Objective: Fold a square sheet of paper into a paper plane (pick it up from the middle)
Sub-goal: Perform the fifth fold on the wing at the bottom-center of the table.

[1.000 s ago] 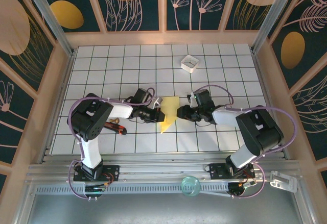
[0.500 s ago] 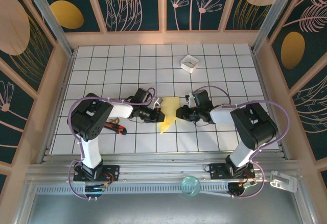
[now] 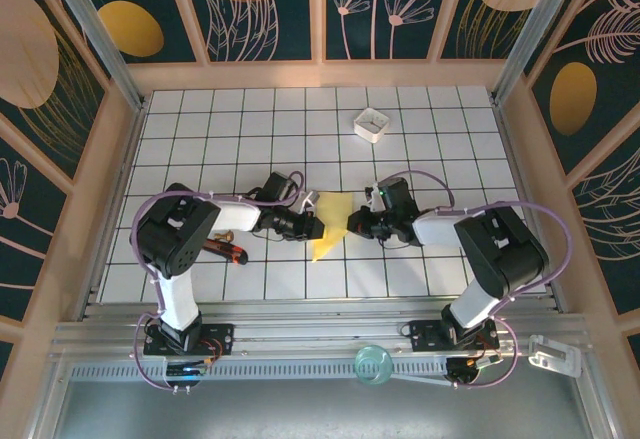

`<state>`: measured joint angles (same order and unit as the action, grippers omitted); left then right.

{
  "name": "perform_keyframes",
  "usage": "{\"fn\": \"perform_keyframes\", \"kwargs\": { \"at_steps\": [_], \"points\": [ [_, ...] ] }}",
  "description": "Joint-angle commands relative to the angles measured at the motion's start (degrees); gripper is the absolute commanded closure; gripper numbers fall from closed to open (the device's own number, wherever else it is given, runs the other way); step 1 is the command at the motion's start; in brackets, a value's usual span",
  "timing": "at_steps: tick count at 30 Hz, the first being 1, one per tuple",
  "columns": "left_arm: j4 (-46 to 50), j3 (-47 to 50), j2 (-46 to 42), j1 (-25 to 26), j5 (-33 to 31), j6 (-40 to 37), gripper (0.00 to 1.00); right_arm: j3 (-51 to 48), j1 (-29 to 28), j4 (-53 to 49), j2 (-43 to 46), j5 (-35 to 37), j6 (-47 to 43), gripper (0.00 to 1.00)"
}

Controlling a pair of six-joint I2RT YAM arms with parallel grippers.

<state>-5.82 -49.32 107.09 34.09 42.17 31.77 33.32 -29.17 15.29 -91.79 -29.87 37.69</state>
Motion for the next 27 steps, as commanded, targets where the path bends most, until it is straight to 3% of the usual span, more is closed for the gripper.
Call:
{"fn": "perform_keyframes", "kwargs": {
  "at_steps": [1, 5, 13, 19, 27],
  "points": [
    [0.99, 2.39, -4.09, 0.28, -3.01, -0.16, 0.74, -1.39, -1.55, 0.59, 3.74, 1.48, 6.23, 1.0],
    [-2.09, 5.58, -11.65, 2.58, -10.27, -1.6, 0.66, -1.41, -3.85, -0.97, 5.34, 3.51, 11.98, 1.0],
    [-7.42, 14.48, -24.35, 12.2, -31.8, -8.01, 0.57, -0.92, -5.47, -2.36, 5.94, 4.37, 19.13, 1.0],
    [-9.7, 17.3, -25.32, 17.25, -37.32, -10.73, 0.5, -0.47, -5.44, -2.24, 5.97, 3.3, 21.61, 1.0],
    [-7.69, 15.47, -21.45, 21.73, -42.82, -13.58, 0.49, -0.7, -4.63, -1.92, 6.78, 1.06, 25.25, 1.0]
  ]
}}
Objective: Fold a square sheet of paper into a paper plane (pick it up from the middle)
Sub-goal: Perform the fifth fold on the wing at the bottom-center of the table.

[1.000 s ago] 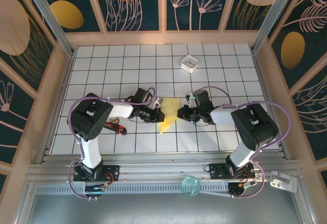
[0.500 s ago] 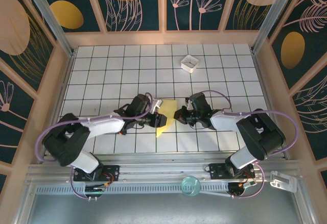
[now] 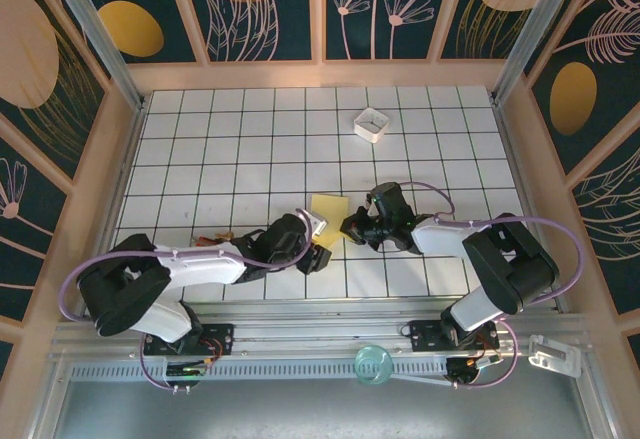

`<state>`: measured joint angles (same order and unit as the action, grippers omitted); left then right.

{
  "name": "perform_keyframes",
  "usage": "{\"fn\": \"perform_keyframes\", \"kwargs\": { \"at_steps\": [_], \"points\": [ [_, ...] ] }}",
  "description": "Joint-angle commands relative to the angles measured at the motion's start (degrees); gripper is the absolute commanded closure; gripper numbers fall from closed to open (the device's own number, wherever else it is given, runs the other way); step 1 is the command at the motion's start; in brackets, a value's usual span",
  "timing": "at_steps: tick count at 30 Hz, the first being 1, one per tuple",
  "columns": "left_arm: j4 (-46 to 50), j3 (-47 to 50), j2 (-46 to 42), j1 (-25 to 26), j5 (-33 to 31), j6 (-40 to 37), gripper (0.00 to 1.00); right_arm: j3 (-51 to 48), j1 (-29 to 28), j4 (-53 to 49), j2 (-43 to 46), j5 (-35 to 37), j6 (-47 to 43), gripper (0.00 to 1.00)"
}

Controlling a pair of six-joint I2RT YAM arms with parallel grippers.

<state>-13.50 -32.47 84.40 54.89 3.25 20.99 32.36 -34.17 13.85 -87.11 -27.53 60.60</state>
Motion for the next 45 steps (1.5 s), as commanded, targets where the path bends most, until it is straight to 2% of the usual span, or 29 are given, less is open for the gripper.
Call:
{"fn": "perform_keyframes", "kwargs": {
  "at_steps": [1, 11, 28, 33, 45],
  "points": [
    [0.7, -2.01, 1.8, 1.48, -4.88, -3.1, 0.49, 0.19, 0.58, -0.56, 2.53, -1.52, 2.93, 1.0],
    [4.07, -5.02, 4.05, 4.77, -12.5, -5.59, 0.47, 1.65, 0.84, -4.32, 5.03, -2.0, 5.82, 1.0],
    [8.2, -10.55, 9.27, 6.37, -20.68, -7.28, 0.49, -0.08, 0.45, 0.0, 4.67, -3.38, 11.83, 1.0],
    [8.4, -10.8, 9.58, 6.43, -22.32, -7.11, 0.56, -0.45, 0.48, 0.56, 4.52, -3.32, 12.17, 1.0],
    [8.22, -10.81, 9.26, 6.43, -21.33, -5.91, 0.74, -0.98, 0.13, 1.37, 3.19, -3.43, 12.08, 1.0]
  ]
}}
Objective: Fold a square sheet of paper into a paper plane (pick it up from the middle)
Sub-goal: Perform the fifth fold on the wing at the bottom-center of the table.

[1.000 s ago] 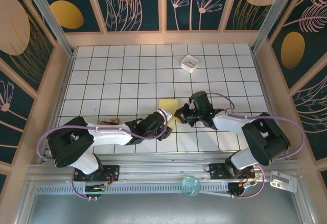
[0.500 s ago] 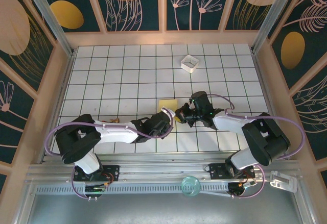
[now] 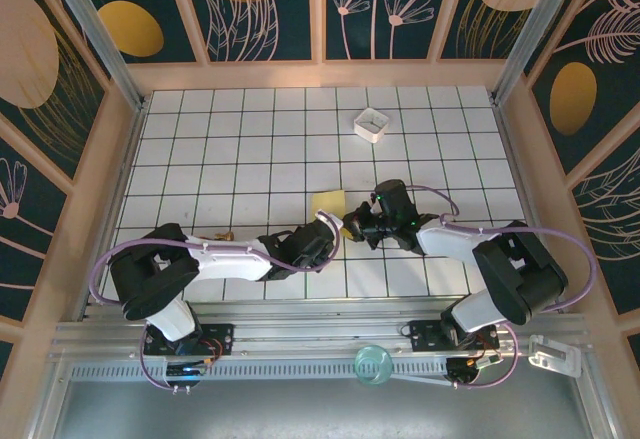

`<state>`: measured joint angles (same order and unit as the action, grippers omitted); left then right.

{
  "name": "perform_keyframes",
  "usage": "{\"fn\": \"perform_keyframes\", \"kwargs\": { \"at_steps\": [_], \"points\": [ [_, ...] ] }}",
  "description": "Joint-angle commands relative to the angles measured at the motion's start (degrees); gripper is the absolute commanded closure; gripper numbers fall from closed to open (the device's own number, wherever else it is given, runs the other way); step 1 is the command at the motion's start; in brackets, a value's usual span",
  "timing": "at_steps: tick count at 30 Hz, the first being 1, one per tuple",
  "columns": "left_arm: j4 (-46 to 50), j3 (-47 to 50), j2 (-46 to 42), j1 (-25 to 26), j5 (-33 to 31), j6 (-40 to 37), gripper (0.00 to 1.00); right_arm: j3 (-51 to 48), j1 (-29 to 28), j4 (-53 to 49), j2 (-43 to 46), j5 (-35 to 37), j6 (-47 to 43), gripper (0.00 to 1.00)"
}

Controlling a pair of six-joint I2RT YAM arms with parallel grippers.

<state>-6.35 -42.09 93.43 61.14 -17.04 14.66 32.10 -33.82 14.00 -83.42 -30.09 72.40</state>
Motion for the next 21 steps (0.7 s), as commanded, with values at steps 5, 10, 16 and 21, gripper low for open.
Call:
{"fn": "perform_keyframes", "kwargs": {
  "at_steps": [5, 10, 16, 21],
  "points": [
    [0.92, -0.97, 0.15, 0.2, -0.21, 0.81, 0.79, -1.11, -0.32, 1.44, -0.51, -0.59, 0.28, 1.0],
    [0.57, -0.73, 0.11, 0.16, 0.51, 1.5, 0.84, -1.42, -0.27, 1.23, -0.51, -0.32, 0.11, 1.0],
    [-0.15, -0.16, 0.0, 0.2, 1.4, 2.47, 0.89, -1.6, -0.13, 1.29, -0.53, -0.24, -0.25, 0.98],
    [-0.24, 0.19, 0.18, 0.16, 2.04, 3.11, 0.9, -1.6, 0.49, 0.9, -0.1, -0.15, -0.77, 0.91]
  ]
}}
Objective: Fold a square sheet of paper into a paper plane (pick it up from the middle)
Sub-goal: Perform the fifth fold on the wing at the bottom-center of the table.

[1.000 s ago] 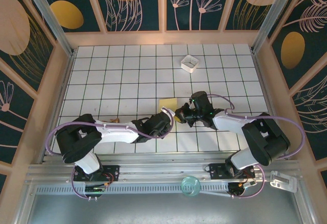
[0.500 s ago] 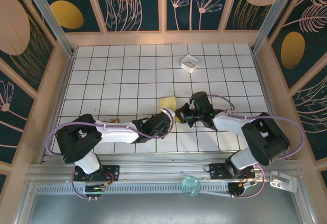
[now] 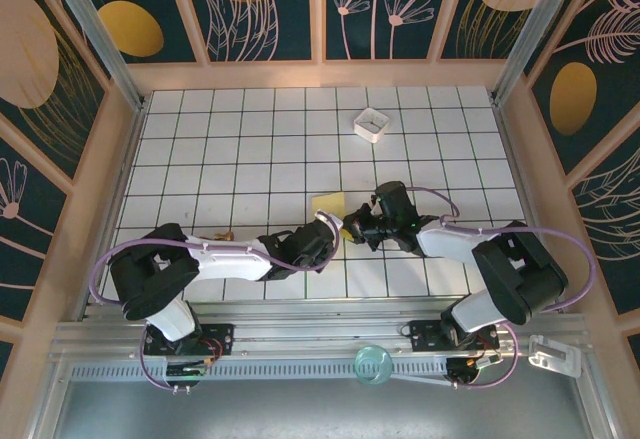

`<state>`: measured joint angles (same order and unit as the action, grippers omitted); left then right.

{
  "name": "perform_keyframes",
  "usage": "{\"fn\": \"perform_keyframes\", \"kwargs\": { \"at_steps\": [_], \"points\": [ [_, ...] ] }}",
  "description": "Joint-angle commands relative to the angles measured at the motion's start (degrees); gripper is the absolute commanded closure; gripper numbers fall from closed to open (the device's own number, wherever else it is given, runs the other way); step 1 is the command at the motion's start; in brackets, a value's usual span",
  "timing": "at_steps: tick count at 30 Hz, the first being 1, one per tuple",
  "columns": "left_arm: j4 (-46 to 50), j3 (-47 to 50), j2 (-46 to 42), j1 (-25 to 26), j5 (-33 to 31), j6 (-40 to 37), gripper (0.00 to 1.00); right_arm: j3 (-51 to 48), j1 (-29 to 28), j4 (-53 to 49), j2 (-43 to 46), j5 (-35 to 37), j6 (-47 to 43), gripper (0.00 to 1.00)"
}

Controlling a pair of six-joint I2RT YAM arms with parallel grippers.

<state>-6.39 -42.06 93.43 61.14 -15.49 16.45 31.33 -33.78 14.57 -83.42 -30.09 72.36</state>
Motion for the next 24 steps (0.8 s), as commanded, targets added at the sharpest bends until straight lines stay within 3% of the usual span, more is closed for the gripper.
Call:
{"fn": "perform_keyframes", "kwargs": {
  "at_steps": [1, 12, 19, 24],
  "points": [
    [-0.28, 0.34, 0.11, 0.19, 0.61, 1.38, 0.9, -0.75, 0.6, 0.2, 0.0, -0.15, -0.86, 0.89],
    [1.16, 1.11, -0.95, 0.15, -0.4, -1.33, 0.89, 1.4, 2.1, -7.67, 4.12, 1.0, -8.3, 0.75],
    [-2.41, 2.43, -0.83, 0.2, 3.68, -0.13, 0.91, 4.64, 8.93, -19.31, 8.59, 6.16, -18.91, 0.74],
    [-9.16, 5.73, -2.09, 0.2, 8.17, 2.32, 0.93, 5.56, 12.66, -20.88, 8.91, 6.96, -24.19, 0.73]
  ]
}}
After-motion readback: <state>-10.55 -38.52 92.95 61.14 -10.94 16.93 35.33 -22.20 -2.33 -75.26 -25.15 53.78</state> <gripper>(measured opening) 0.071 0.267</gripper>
